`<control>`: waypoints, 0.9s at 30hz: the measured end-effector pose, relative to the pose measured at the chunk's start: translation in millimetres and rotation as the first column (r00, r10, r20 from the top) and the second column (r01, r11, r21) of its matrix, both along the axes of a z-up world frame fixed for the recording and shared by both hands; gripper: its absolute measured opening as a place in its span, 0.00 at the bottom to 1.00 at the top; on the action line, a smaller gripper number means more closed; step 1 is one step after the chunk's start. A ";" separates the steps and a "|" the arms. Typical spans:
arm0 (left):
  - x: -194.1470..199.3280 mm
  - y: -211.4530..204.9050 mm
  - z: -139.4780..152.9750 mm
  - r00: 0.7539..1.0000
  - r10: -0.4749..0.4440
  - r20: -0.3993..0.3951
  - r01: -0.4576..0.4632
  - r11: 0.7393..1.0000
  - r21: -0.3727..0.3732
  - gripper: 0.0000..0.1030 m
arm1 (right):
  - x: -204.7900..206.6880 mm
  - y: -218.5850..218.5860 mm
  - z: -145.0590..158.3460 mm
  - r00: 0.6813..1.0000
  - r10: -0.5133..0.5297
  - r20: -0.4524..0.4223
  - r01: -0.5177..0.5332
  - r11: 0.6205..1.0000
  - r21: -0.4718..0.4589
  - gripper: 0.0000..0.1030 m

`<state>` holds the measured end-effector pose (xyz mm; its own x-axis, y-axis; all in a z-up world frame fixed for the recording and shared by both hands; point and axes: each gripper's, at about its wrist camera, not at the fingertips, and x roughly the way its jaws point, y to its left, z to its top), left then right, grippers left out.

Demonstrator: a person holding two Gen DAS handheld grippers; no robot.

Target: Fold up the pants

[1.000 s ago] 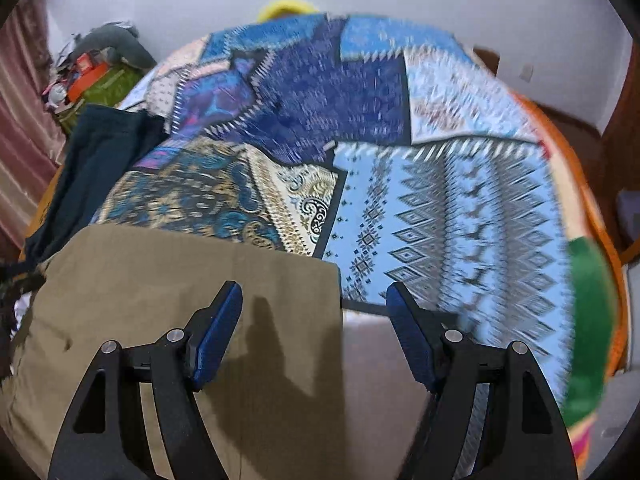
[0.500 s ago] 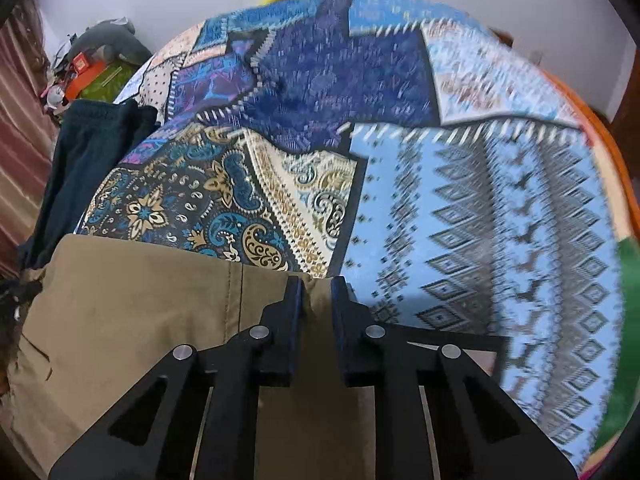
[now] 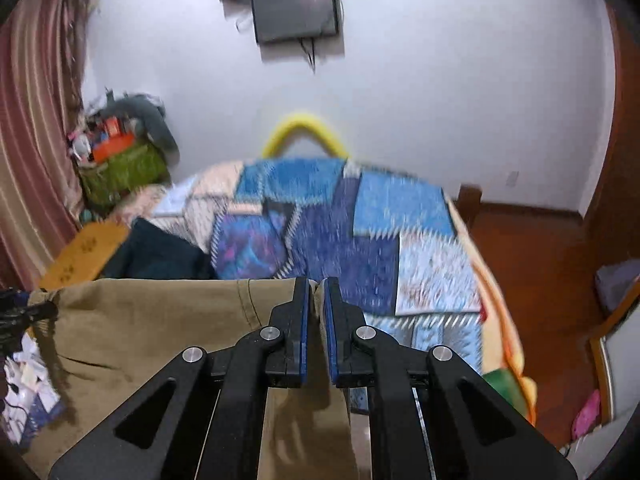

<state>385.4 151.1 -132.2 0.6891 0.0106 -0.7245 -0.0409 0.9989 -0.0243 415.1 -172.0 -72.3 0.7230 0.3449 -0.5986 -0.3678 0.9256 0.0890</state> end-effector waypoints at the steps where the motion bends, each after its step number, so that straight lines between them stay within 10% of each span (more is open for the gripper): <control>1: -5.3 -1.7 1.8 1.000 -0.003 0.003 0.003 1.000 0.010 0.46 | -3.9 0.7 4.2 1.000 0.004 0.007 -0.004 1.000 0.003 0.06; 16: -115.0 -17.4 -7.7 0.994 -0.102 -0.025 0.102 0.995 0.006 0.47 | -133.4 -34.5 8.1 0.999 0.050 0.005 -0.050 0.998 0.029 0.06; 27: -183.6 -41.8 -37.3 0.990 -0.126 -0.070 0.131 0.989 0.070 0.48 | -211.6 -58.9 -43.5 0.992 0.035 -0.125 -0.028 0.998 0.057 0.06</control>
<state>201.7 109.3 -169.6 0.6398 -0.0196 -0.7683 0.0889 0.9948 0.0487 203.5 -230.9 -115.8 0.6315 0.4014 -0.6634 -0.3794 0.9061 0.1871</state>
